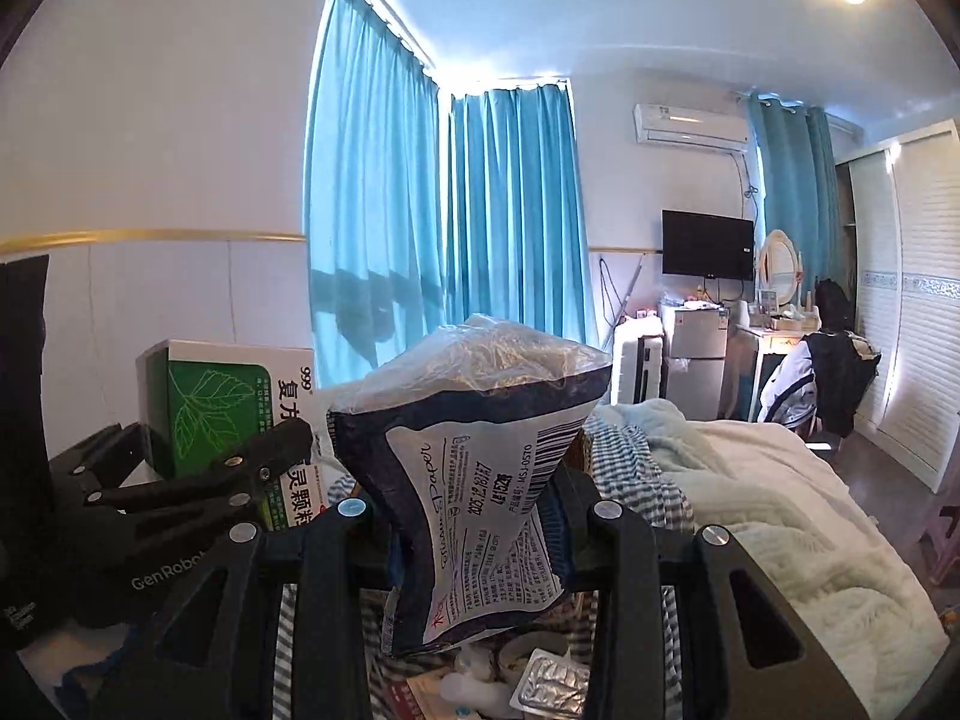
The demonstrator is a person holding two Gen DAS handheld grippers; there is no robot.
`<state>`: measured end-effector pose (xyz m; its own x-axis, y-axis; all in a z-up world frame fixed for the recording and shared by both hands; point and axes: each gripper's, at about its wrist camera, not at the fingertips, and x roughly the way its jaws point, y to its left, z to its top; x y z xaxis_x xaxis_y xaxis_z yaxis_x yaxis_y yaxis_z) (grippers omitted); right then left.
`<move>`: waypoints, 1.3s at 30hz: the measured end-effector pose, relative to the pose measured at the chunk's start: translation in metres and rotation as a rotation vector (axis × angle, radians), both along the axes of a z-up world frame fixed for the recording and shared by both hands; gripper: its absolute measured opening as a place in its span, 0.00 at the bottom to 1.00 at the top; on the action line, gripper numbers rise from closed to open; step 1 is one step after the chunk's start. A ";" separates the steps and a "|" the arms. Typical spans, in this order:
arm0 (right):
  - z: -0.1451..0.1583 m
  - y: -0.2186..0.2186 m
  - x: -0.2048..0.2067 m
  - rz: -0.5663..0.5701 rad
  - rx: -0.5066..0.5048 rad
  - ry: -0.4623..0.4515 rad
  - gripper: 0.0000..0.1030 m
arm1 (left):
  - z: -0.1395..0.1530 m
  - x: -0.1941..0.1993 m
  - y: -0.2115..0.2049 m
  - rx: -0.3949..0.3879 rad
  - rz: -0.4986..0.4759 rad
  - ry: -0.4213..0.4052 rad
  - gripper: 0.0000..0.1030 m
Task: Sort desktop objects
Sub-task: 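Lift both held packs up and carry them over the cardboard box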
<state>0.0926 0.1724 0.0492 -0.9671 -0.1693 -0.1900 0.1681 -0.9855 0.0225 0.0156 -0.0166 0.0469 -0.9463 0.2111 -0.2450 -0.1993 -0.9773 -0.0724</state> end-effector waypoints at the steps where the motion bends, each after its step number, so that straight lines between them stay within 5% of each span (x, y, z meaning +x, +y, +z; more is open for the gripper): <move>1: 0.002 0.001 0.000 -0.001 0.001 0.006 0.33 | 0.002 -0.002 0.000 -0.003 0.001 0.001 0.81; 9: 0.019 0.009 -0.027 -0.012 -0.014 0.032 0.33 | 0.006 -0.027 0.009 -0.074 0.022 0.026 0.81; 20: 0.013 0.006 -0.093 -0.002 0.018 0.044 0.33 | -0.018 -0.096 0.023 -0.074 0.022 -0.030 0.81; 39: -0.120 -0.001 -0.204 0.057 0.053 -0.247 0.36 | -0.139 -0.185 0.031 -0.064 0.022 -0.319 0.82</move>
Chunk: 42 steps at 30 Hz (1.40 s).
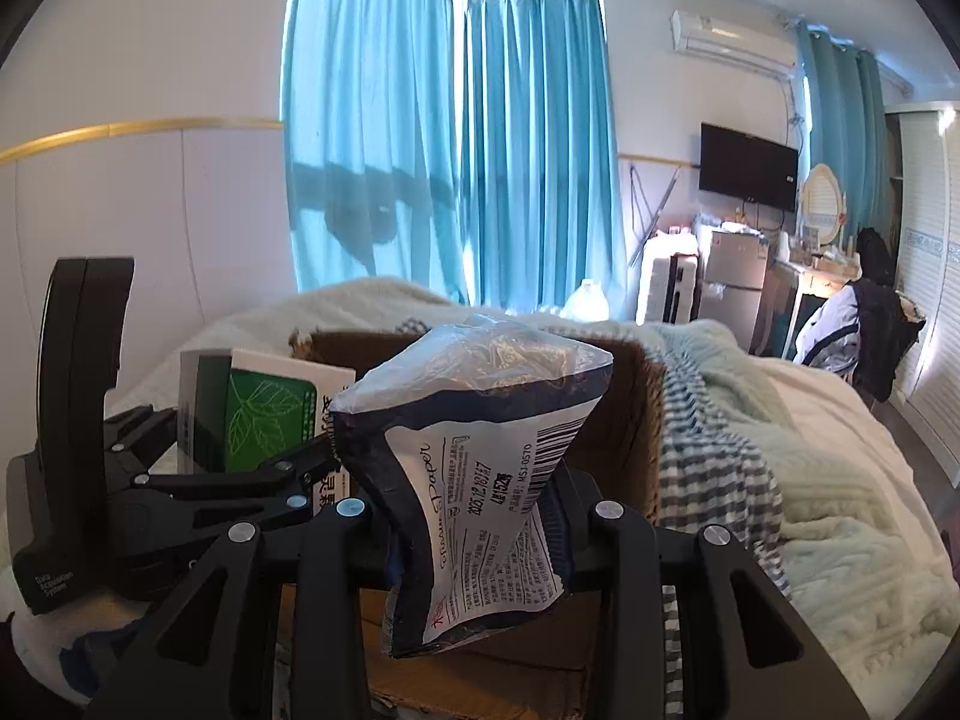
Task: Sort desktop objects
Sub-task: 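Lift both held packs up and carry them over the cardboard box, then open both grippers to drop the packs into the cardboard box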
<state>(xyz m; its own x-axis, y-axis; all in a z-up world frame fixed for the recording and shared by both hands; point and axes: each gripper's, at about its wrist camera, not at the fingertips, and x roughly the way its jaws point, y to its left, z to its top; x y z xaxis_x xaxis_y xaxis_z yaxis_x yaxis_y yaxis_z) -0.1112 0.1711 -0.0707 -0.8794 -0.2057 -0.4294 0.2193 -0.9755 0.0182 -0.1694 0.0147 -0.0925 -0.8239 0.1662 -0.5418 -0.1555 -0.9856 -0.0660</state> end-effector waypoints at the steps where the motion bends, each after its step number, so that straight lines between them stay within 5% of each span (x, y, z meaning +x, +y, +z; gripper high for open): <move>1: -0.005 0.002 -0.004 -0.001 -0.013 -0.012 0.37 | -0.003 -0.003 -0.001 0.008 0.006 -0.010 0.82; 5: -0.015 0.007 -0.010 -0.013 -0.004 -0.007 0.44 | -0.006 -0.009 0.004 -0.029 0.029 -0.015 0.87; 10: -0.011 0.009 -0.015 -0.017 -0.024 0.004 0.73 | 0.003 -0.002 0.009 -0.067 0.028 0.019 0.91; 18: 0.019 0.015 0.018 -0.042 -0.056 0.061 0.84 | 0.034 0.023 -0.002 -0.057 0.053 0.080 1.00; 32: 0.095 0.014 0.109 -0.051 -0.043 0.219 0.91 | 0.121 0.093 -0.009 -0.039 0.077 0.224 1.00; 42: 0.090 0.019 0.168 -0.106 -0.026 0.180 0.91 | 0.128 0.149 -0.020 -0.006 0.093 0.201 1.00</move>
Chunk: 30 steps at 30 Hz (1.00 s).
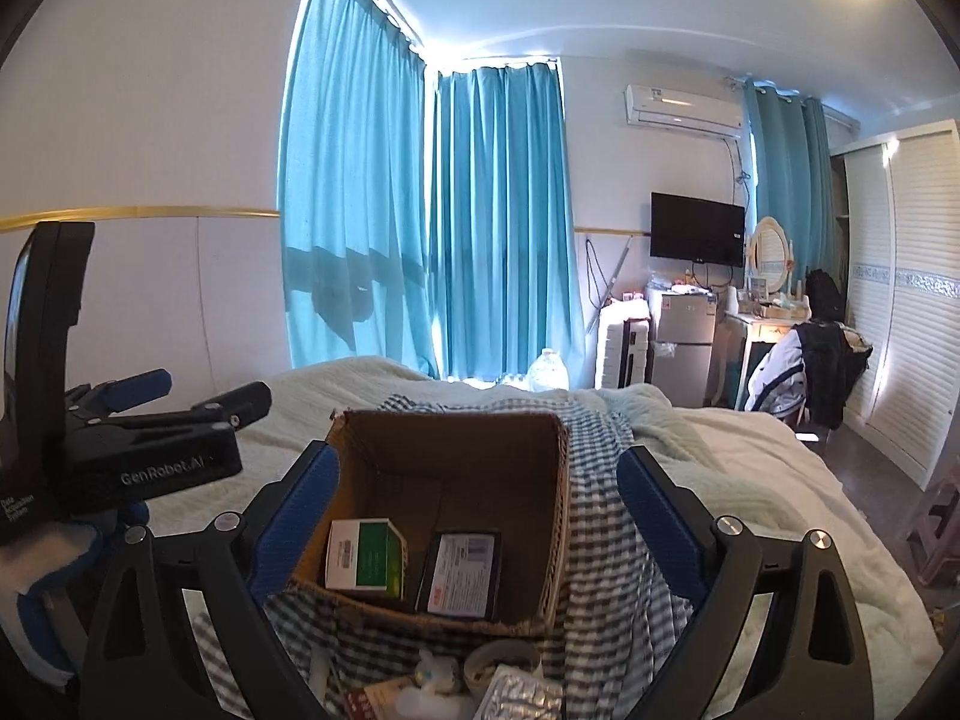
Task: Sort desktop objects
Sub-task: 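Open both grippers to drop the packs into the cardboard box, then grasp the blue dental floss tub with the left gripper while the right grasps a clear sachet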
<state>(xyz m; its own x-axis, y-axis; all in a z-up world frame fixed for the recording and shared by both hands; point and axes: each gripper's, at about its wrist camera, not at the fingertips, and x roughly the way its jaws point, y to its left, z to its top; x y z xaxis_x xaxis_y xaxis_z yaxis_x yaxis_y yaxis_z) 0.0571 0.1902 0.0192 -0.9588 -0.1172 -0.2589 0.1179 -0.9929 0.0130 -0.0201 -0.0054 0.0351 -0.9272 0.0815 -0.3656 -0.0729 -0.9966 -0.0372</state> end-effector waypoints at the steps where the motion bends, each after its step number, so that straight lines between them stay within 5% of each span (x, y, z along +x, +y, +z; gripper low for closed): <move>1: -0.003 0.001 0.004 -0.006 -0.002 -0.008 0.91 | -0.003 0.003 -0.001 0.001 -0.001 -0.009 1.00; 12: -0.039 0.007 0.028 -0.047 0.044 -0.102 0.91 | -0.068 0.027 -0.009 -0.059 0.026 -0.180 1.00; 17: -0.064 0.004 0.028 -0.047 0.057 -0.151 0.91 | -0.113 0.028 -0.018 0.027 -0.017 -0.325 1.00; 23: -0.095 -0.002 0.019 -0.045 0.086 -0.216 0.91 | -0.157 0.044 -0.007 -0.062 -0.032 -0.410 1.00; 30: -0.124 -0.004 0.004 -0.047 0.088 -0.305 0.87 | -0.197 0.061 0.008 -0.046 -0.103 -0.485 0.98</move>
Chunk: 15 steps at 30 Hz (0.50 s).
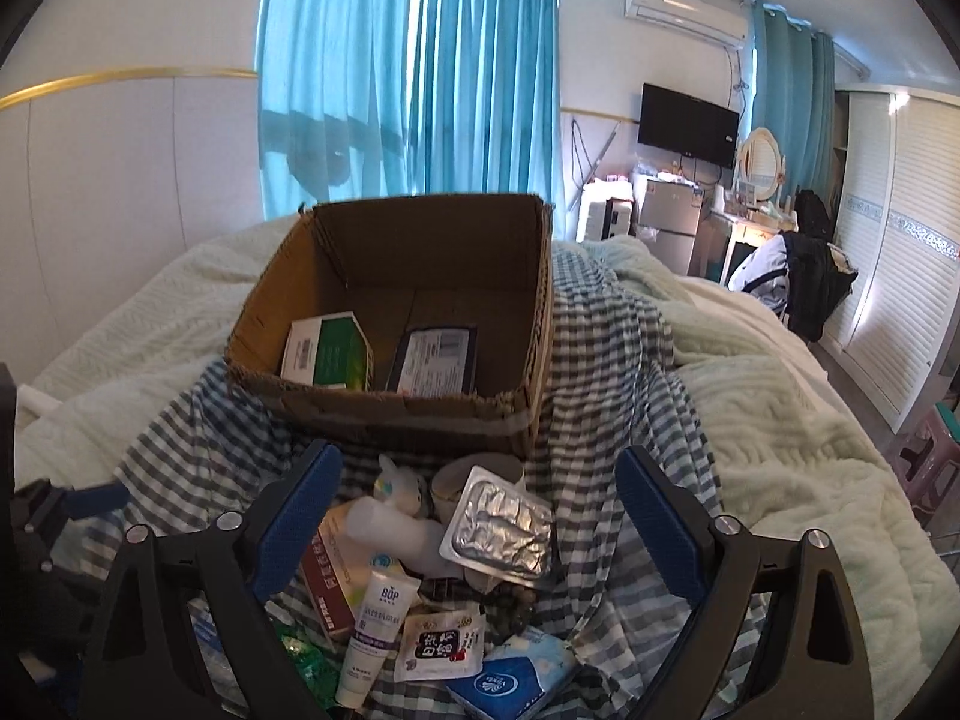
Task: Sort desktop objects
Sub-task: 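Grasp the blue dental floss tub with the left gripper while the right grasps a clear sachet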
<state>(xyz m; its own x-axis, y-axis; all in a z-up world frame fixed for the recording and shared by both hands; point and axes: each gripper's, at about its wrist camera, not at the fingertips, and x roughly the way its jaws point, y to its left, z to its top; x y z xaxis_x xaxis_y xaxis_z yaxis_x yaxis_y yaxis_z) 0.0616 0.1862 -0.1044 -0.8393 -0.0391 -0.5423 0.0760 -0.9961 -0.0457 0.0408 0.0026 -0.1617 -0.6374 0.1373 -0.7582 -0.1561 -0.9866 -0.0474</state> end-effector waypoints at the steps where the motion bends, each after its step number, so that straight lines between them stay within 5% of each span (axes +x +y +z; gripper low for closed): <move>1: -0.004 0.000 -0.002 0.000 0.002 -0.012 0.85 | -0.003 0.002 0.002 -0.010 -0.003 -0.005 0.97; 15: -0.060 -0.002 -0.034 -0.020 0.021 -0.186 0.78 | -0.063 -0.006 0.003 -0.001 -0.040 -0.247 0.94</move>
<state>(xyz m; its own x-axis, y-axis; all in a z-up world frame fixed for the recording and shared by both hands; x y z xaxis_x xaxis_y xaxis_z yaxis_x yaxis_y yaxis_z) 0.0271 0.1846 -0.1643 -0.7246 -0.0104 -0.6891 0.0654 -0.9964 -0.0537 0.0347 0.0053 -0.2242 -0.4271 0.1581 -0.8903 -0.1790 -0.9799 -0.0881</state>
